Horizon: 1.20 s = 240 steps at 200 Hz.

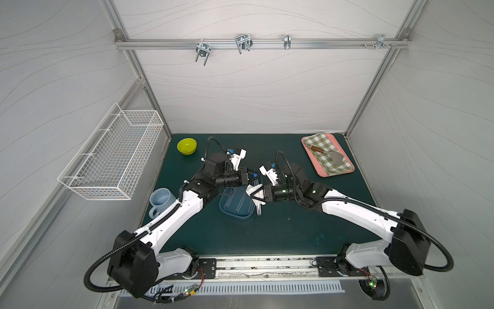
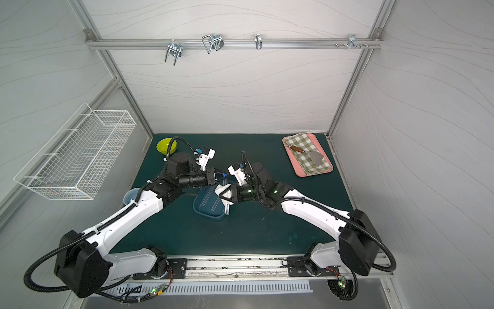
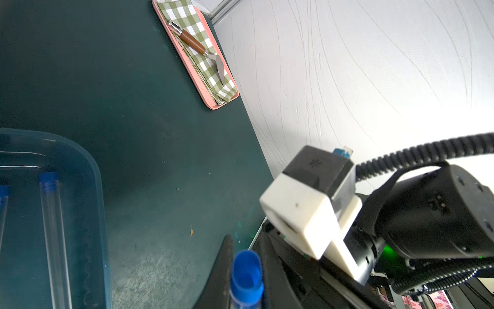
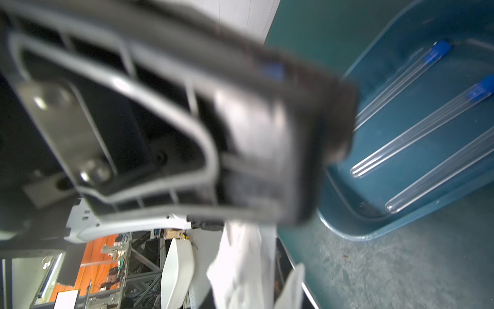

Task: Wipe the exteriors of test tubes
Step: Wipe the dirt from the test tube.

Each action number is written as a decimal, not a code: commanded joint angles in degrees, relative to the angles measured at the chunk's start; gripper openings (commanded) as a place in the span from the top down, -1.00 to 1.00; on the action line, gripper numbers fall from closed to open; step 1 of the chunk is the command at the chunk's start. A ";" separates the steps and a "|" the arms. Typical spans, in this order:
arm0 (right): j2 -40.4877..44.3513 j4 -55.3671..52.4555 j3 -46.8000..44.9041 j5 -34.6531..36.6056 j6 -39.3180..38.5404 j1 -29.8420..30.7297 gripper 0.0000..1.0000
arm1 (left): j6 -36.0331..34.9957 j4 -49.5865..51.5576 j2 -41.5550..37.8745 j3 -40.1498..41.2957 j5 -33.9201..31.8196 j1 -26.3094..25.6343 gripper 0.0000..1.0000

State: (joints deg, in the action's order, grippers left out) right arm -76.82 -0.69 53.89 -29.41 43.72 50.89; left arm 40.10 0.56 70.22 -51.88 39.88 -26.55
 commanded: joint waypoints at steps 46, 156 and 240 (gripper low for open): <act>-2.74 2.79 4.62 -1.58 -1.21 -3.06 0.56 | 0.16 -1.67 -0.22 -2.18 0.90 0.53 0.77; -1.34 11.32 -5.41 -0.17 4.33 -0.18 0.53 | 1.15 -2.75 -0.20 -1.99 1.26 1.14 0.77; -4.86 8.18 2.49 -1.91 -0.83 -4.04 0.53 | 2.04 -3.46 -0.78 -1.36 1.43 1.33 0.77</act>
State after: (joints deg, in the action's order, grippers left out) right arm -79.79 7.94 53.36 -30.74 44.80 48.90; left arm 40.99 0.45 70.32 -51.83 39.92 -25.54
